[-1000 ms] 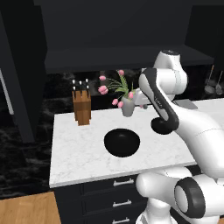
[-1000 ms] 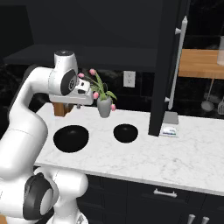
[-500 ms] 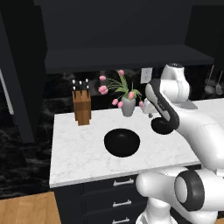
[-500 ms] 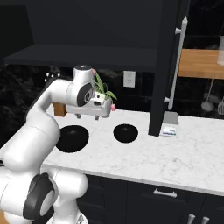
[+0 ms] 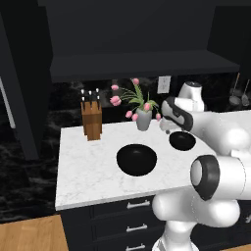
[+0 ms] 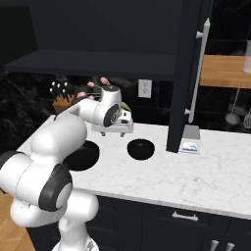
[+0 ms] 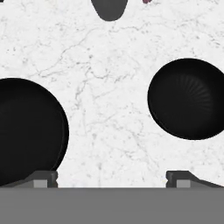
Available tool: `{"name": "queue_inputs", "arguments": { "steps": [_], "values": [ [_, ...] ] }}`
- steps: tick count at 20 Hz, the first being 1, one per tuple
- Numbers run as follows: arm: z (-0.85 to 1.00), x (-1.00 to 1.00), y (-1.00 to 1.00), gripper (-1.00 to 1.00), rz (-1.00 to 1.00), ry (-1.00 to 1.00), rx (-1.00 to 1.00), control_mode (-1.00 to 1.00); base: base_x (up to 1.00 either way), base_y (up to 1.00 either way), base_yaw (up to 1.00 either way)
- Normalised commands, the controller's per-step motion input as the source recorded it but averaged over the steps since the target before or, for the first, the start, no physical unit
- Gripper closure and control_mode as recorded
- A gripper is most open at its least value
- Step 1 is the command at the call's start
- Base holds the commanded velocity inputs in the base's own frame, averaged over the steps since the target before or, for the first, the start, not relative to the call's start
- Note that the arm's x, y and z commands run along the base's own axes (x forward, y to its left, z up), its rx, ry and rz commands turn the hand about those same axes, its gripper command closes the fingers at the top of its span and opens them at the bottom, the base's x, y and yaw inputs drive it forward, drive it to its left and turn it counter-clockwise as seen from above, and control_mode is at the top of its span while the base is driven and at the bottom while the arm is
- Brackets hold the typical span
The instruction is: Pick up the bowls on the counter and stack them on top of one another in the open cabinet. Place the smaller bowl on top of the larger bowl.
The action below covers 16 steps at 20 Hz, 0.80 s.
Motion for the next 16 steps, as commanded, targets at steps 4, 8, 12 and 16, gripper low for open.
{"name": "queue_inputs", "arguments": {
  "steps": [4, 8, 12, 16],
  "values": [
    [-0.25, 0.30, -0.10, -1.00, 0.00, 0.01, 0.00, -1.00, 0.00, 0.00, 0.00],
    [-0.15, 0.26, 0.00, -1.00, 0.00, 0.06, 0.00, -1.00, 0.00, 0.00, 0.00],
    [-0.15, 0.19, 0.00, -1.00, 0.01, 0.01, 0.00, -1.00, 0.00, 0.00, 0.00],
    [-0.60, 0.24, -0.30, -1.00, 0.08, 0.00, -0.07, -1.00, 0.00, 0.00, 0.00]
  ]
}}
